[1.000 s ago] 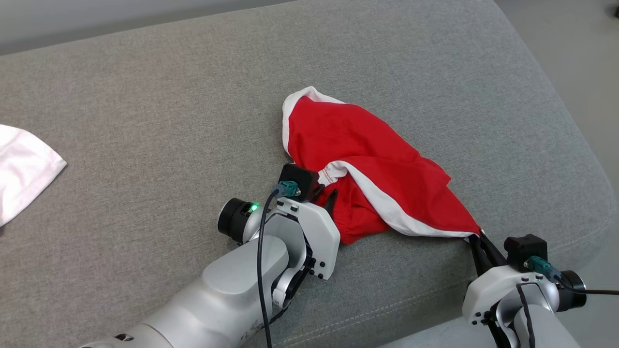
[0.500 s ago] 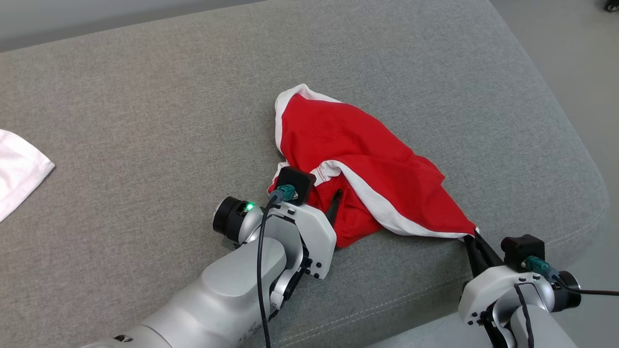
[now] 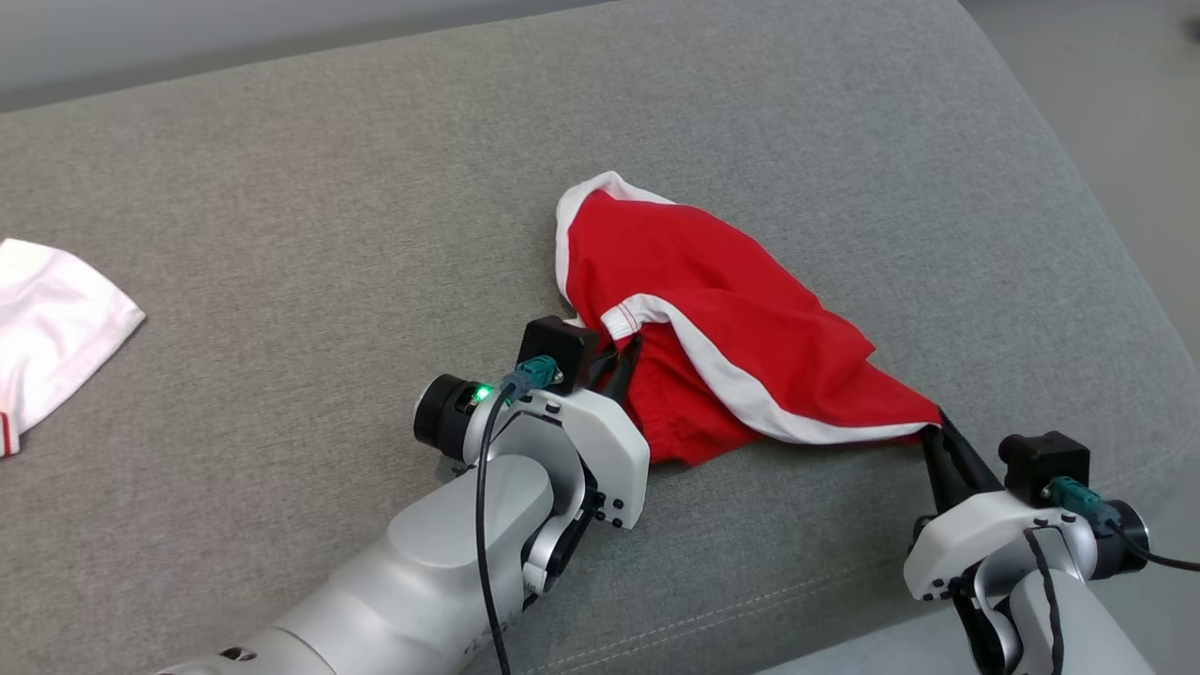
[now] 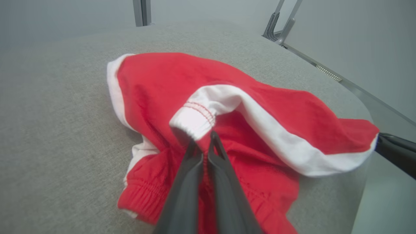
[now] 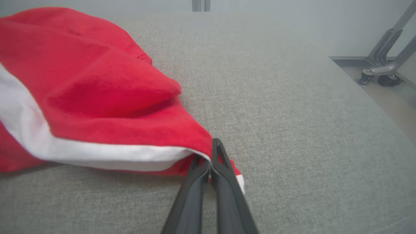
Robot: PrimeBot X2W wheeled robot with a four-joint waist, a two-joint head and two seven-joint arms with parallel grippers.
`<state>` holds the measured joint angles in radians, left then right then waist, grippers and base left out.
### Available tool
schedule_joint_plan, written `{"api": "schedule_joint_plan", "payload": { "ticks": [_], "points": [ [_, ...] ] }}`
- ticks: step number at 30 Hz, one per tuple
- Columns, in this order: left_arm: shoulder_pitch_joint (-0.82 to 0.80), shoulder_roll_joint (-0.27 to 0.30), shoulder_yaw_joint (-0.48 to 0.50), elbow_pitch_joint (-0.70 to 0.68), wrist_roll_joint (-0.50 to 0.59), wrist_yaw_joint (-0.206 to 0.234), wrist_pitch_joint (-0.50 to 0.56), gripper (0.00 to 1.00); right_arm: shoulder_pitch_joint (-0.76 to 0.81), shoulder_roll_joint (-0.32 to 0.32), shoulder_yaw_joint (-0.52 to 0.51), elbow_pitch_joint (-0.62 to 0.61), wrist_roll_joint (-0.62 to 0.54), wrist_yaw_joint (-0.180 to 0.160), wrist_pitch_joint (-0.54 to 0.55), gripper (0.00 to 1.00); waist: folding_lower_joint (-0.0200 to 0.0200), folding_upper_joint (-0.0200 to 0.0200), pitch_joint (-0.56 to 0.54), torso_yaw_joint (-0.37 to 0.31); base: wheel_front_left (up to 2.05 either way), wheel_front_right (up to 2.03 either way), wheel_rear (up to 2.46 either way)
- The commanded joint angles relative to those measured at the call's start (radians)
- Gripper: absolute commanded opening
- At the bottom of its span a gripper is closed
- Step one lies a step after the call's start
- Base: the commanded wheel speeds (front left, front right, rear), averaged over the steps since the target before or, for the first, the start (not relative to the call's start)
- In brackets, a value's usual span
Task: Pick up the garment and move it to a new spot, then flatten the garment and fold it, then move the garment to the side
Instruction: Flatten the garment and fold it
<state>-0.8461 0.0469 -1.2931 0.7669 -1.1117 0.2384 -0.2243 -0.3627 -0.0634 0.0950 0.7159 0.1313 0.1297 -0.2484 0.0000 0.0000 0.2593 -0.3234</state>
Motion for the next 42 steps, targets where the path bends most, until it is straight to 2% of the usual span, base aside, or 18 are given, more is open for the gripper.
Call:
{"api": "schedule_joint_plan", "payload": {
  "ticks": [1, 5, 8, 9, 10, 11, 15, 18, 20, 23, 26, 31, 36, 39, 41, 42],
  "points": [
    [-0.048, 0.003, 0.043, -0.022, -0.010, -0.009, -0.027, 0.00, 0.004, -0.009, 0.011, -0.055, 0.022, 0.001, -0.013, 0.00, 0.0000, 0.0000, -0.029, 0.034, 0.00, 0.00, 0.00],
    [-0.086, 0.003, 0.110, -0.025, 0.019, -0.019, -0.036, 0.00, 0.005, -0.022, 0.017, -0.128, 0.043, 0.001, -0.013, 0.00, 0.0000, 0.0000, -0.063, 0.078, 0.00, 0.00, 0.00],
    [-0.128, 0.026, 0.230, -0.049, 0.121, -0.038, -0.037, 0.00, -0.027, -0.045, 0.034, -0.188, 0.060, 0.001, -0.013, 0.00, 0.0000, 0.0000, -0.101, 0.124, 0.00, 0.00, 0.00],
    [-0.139, 0.044, 0.261, -0.059, 0.156, -0.048, -0.037, 0.00, -0.049, -0.054, 0.045, -0.198, 0.066, 0.001, -0.013, 0.00, 0.0000, 0.0000, -0.114, 0.137, 0.00, 0.00, 0.00],
    [-0.168, 0.089, 0.311, -0.077, 0.221, -0.070, -0.037, 0.00, -0.110, -0.079, 0.072, -0.203, 0.074, 0.001, -0.013, 0.00, 0.0000, 0.0000, -0.140, 0.161, 0.00, 0.00, 0.00],
    [-0.168, 0.089, 0.311, -0.077, 0.221, -0.070, -0.037, 0.00, -0.110, -0.079, 0.072, -0.203, 0.074, 0.001, -0.013, 0.00, 0.0000, 0.0000, -0.140, 0.161, 0.00, 0.00, 0.00],
    [-0.256, 0.209, 0.394, -0.113, 0.363, -0.109, -0.037, 0.00, -0.276, -0.129, 0.095, -0.201, 0.074, 0.001, -0.013, 0.00, 0.0000, 0.0000, -0.180, 0.195, 0.00, 0.00, 0.00],
    [-0.276, 0.283, 0.473, -0.212, 0.458, -0.151, -0.037, 0.00, -0.362, -0.150, 0.084, -0.207, 0.067, 0.001, -0.013, 0.00, 0.0000, 0.0000, -0.182, 0.214, 0.00, 0.00, 0.00],
    [-0.242, 0.311, 0.525, -0.320, 0.512, -0.195, -0.037, 0.00, -0.377, -0.166, 0.088, -0.217, 0.056, 0.001, -0.013, 0.00, 0.0000, 0.0000, -0.173, 0.232, 0.00, 0.00, 0.00],
    [-0.093, 0.324, 0.594, -0.496, 0.572, -0.268, -0.037, 0.00, -0.323, -0.181, 0.124, -0.222, 0.049, 0.001, -0.013, 0.00, 0.0000, 0.0000, -0.151, 0.255, 0.00, 0.00, 0.00],
    [0.116, 0.314, 0.640, -0.588, 0.639, -0.294, -0.037, 0.00, -0.222, -0.187, 0.160, -0.193, 0.067, 0.001, -0.013, 0.00, 0.0000, 0.0000, -0.119, 0.274, 0.00, 0.00, 0.00],
    [0.395, 0.242, 0.690, -0.503, 0.699, -0.329, -0.037, 0.00, -0.091, -0.185, 0.242, -0.113, 0.103, 0.001, -0.013, 0.00, 0.0000, 0.0000, -0.076, 0.282, 0.00, 0.00, 0.00],
    [0.520, 0.182, 0.745, -0.447, 0.727, -0.360, -0.037, 0.00, -0.048, -0.188, 0.304, -0.091, 0.159, 0.001, -0.013, 0.00, 0.0000, 0.0000, -0.062, 0.268, 0.00, 0.00, 0.00],
    [0.566, 0.172, 0.754, -0.443, 0.735, -0.367, -0.037, 0.00, -0.041, -0.196, 0.322, -0.095, 0.179, 0.001, -0.013, 0.00, 0.0000, 0.0000, -0.063, 0.263, 0.00, 0.00, 0.00],
    [0.586, 0.181, 0.714, -0.436, 0.735, -0.368, -0.037, 0.00, -0.038, -0.202, 0.327, -0.094, 0.186, 0.001, -0.013, 0.00, 0.0000, 0.0000, -0.067, 0.262, 0.00, 0.00, 0.00],
    [0.592, 0.191, 0.679, -0.430, 0.726, -0.368, -0.037, 0.07, -0.037, -0.204, 0.329, -0.093, 0.187, 0.001, -0.013, 0.00, 0.0000, 0.0000, -0.070, 0.262, 0.00, 0.00, 0.00]
  ]
}}
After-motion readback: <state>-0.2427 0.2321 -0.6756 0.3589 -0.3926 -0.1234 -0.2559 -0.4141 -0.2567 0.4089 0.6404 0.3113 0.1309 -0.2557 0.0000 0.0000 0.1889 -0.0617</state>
